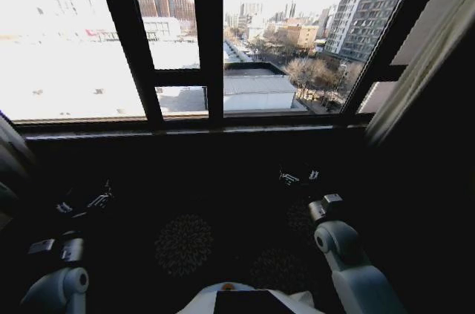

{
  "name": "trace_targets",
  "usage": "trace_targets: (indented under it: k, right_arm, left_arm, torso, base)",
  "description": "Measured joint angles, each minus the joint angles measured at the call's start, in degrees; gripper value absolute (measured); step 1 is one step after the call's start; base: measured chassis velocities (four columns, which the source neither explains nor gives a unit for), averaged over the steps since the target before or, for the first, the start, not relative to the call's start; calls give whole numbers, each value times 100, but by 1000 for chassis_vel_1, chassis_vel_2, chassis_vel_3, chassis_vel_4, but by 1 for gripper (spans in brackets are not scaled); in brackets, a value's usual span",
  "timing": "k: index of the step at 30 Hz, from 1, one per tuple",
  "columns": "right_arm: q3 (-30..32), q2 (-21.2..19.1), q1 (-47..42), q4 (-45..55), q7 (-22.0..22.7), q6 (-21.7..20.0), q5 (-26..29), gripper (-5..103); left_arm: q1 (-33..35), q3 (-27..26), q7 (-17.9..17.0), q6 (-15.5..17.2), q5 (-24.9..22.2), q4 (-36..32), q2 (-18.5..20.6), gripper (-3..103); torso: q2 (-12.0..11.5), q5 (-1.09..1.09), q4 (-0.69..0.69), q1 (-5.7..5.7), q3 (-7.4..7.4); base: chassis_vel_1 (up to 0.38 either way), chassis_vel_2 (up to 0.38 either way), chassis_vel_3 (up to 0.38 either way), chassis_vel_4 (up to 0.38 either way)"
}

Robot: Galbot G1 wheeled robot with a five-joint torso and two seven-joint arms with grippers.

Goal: Open the curtains by pulling them apart, changing their state from closed to fully open.

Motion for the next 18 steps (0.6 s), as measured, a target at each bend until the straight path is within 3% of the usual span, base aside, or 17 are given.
trace_targets:
  k: [18]
  right_arm:
    - [-17, 4, 23, -61, -17, 0, -4, 100]
  left_arm:
    - [-20, -11, 2, 3, -2, 41, -2, 100]
  torso:
    - [0, 0, 0, 0, 0]
  base:
    - [0, 0, 0, 0]
